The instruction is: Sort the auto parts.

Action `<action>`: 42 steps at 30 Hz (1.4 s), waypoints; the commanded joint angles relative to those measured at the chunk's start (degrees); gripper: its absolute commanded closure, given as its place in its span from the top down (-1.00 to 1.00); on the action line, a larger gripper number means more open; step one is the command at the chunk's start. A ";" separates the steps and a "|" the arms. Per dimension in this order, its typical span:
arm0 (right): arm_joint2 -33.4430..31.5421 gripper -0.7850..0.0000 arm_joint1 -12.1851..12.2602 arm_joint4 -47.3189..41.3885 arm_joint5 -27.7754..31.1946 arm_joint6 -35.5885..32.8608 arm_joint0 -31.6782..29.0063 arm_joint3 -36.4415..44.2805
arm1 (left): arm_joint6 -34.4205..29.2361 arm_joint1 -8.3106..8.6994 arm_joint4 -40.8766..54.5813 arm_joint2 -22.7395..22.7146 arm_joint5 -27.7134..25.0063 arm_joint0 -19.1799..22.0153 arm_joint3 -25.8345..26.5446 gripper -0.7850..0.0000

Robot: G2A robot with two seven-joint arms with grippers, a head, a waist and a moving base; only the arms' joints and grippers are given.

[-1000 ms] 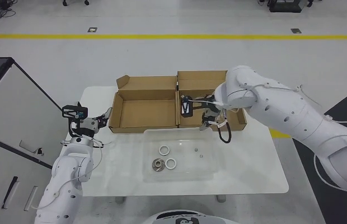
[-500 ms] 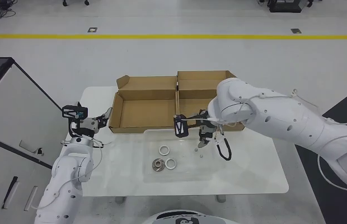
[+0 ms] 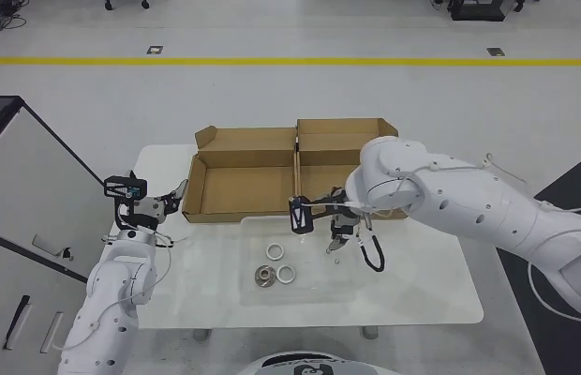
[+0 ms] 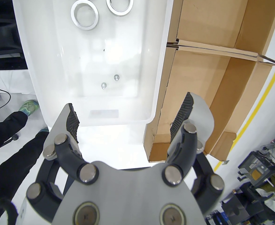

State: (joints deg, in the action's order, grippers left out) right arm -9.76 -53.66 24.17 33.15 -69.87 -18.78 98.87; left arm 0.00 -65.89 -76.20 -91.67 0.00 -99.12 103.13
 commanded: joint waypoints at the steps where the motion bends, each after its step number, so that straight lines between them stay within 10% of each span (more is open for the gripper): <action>1: 0.02 1.00 -0.55 -0.12 0.53 -0.75 -0.87 0.10 | 0.00 0.00 0.00 0.00 0.00 0.00 0.00 1.00; 23: 0.02 0.98 -8.37 2.80 -1.53 -2.81 -7.86 -6.59 | 0.00 0.00 0.00 0.00 0.00 0.00 0.00 1.00; 42: 0.02 -0.05 -12.21 5.27 -5.79 -7.07 -9.86 -13.86 | 0.00 0.00 0.00 0.00 0.00 0.00 0.00 1.00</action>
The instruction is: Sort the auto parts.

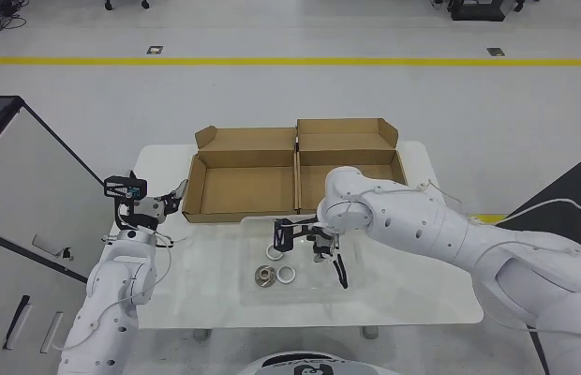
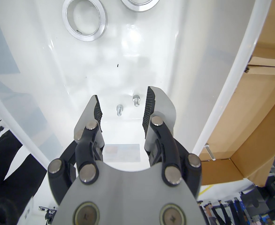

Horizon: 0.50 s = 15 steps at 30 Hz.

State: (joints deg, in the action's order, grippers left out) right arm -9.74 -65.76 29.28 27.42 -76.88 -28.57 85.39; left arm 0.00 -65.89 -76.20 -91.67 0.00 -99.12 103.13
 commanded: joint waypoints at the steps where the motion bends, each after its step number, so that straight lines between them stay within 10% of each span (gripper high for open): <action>1: 0.00 -0.07 -0.26 0.40 -0.01 -0.01 -0.15 -0.86 | 0.00 0.00 0.00 0.00 0.00 0.00 0.00 1.00; 15: 0.00 -0.07 -2.27 2.20 1.00 1.01 -0.72 -7.51 | 0.00 0.00 0.00 0.00 0.00 0.00 0.00 1.00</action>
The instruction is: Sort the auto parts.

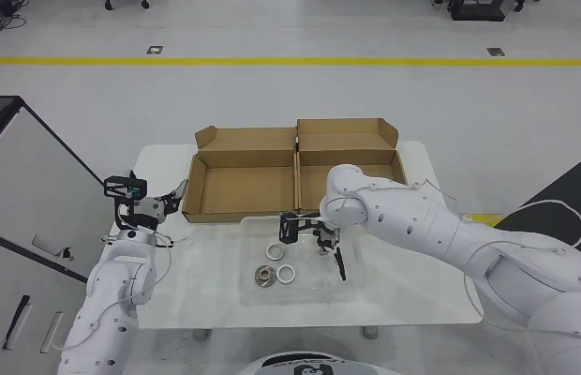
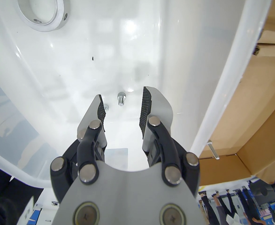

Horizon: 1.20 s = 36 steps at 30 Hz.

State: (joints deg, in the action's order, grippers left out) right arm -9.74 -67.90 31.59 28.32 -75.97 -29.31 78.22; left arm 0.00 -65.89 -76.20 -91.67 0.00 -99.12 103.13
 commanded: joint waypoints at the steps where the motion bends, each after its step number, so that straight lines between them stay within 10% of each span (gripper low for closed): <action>1: 0.00 -0.08 -0.26 -0.20 0.16 0.16 -0.07 -0.63 | 0.00 0.00 0.00 0.00 0.00 0.00 0.00 1.00; 36: 0.00 -0.41 -1.31 0.78 -0.73 -0.73 -1.71 -3.02 | 0.00 0.00 0.00 0.00 0.00 0.00 0.00 1.00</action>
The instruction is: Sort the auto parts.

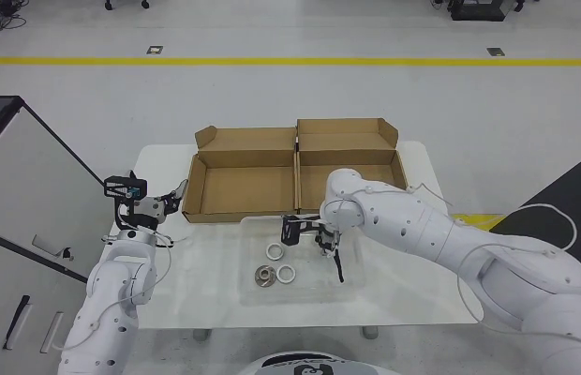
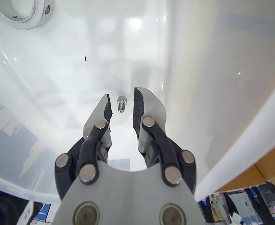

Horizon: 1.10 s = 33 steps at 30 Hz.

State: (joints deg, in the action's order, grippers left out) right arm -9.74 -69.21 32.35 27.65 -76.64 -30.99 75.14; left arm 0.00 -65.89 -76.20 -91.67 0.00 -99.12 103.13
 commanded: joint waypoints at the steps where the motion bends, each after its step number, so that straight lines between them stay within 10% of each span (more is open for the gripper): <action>1: 0.00 -0.41 0.01 0.06 -0.11 -0.11 -0.06 0.08 | 0.00 0.00 0.00 0.00 0.00 0.00 0.00 1.00; 16: 0.00 -0.51 -0.16 0.27 -0.72 -0.72 -0.43 -0.77 | 0.00 0.00 0.00 0.00 0.00 0.00 0.00 1.00; 22: 0.00 -1.00 -0.52 0.58 -1.09 -1.09 -0.50 -1.36 | 0.00 0.00 0.00 0.00 0.00 0.00 0.00 1.00; 33: -0.19 -1.00 0.63 -4.38 -1.47 -1.46 2.88 1.99 | 0.00 0.00 0.00 0.00 0.00 0.00 0.00 1.00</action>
State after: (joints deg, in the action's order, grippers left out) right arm -9.80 -68.92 28.98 26.14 -78.14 -28.73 76.37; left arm 0.00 -65.89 -76.20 -91.67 0.00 -99.12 103.13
